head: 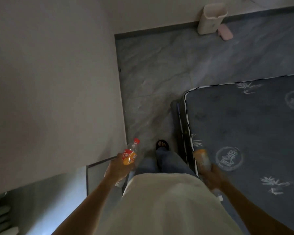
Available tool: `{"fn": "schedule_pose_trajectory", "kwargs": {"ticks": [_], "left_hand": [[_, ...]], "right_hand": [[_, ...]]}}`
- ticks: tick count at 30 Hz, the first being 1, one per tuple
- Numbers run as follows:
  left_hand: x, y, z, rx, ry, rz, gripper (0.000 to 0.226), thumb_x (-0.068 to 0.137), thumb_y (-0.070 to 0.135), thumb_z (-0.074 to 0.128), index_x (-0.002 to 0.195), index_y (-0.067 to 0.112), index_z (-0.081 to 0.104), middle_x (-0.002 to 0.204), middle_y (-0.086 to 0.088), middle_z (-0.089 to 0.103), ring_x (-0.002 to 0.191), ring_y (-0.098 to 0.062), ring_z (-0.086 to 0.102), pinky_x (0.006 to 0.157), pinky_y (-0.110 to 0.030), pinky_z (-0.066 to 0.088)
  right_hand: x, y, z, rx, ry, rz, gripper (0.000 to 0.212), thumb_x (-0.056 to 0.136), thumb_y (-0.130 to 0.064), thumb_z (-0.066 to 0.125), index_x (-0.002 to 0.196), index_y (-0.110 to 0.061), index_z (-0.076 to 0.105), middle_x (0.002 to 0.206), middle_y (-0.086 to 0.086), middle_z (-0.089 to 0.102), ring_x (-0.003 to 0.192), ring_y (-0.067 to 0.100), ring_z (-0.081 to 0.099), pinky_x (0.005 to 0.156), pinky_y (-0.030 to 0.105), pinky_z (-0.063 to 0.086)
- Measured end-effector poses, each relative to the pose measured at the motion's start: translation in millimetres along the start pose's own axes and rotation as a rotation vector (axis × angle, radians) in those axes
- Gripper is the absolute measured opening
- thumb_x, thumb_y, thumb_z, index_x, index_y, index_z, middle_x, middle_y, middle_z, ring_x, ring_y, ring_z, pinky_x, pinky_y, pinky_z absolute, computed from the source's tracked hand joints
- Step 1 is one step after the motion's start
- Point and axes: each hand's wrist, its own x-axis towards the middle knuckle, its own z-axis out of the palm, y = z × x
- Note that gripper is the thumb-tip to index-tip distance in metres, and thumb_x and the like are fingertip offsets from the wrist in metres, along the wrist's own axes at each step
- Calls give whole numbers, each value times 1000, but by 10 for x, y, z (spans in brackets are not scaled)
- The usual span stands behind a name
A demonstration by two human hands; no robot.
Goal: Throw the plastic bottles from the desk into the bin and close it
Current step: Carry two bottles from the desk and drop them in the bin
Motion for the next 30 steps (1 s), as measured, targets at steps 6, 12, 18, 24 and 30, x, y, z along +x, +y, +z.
{"fn": "schedule_pose_trajectory", "kwargs": {"ticks": [6, 12, 18, 24, 30], "left_hand": [[136, 62, -222, -47, 25, -120, 76, 73, 61, 79, 135, 25, 54, 121, -8, 73, 102, -30, 71, 78, -31, 50], [626, 389, -610, -86, 43, -256, 87, 68, 70, 78, 134, 22, 49, 116, -12, 72, 84, -28, 65, 74, -34, 53], [1462, 1295, -1344, -72, 8, -157, 80, 73, 61, 77, 134, 15, 52, 125, -18, 69, 108, -37, 69, 81, -35, 50], [2196, 2596, -2020, 51, -47, 44, 74, 76, 60, 76, 132, 18, 51, 114, -10, 71, 93, -32, 72, 86, -45, 61], [2891, 3939, -2351, 224, -77, 217, 80, 77, 59, 75, 143, 24, 47, 127, -9, 68, 113, -33, 67, 97, -43, 55]], "right_hand": [[511, -1360, -511, 25, 14, -161, 24, 88, -37, 69, 99, -18, 58, 78, 4, 65, 70, 22, 66, 62, 38, 55], [979, -2467, -799, -1, 31, -207, 32, 82, -34, 75, 102, -21, 54, 77, 5, 71, 63, 20, 70, 51, 31, 54], [1332, -2963, -1040, -94, 69, -122, 42, 86, -42, 70, 109, -11, 56, 101, 12, 68, 90, 31, 66, 81, 44, 53], [1382, -3025, -1306, 79, 115, -1, 30, 85, -36, 74, 97, -18, 53, 84, 4, 68, 71, 18, 65, 57, 28, 45], [1586, -3014, -1511, 253, 50, 181, 21, 85, -15, 75, 91, -2, 60, 70, 13, 62, 60, 25, 59, 61, 38, 49]]}}
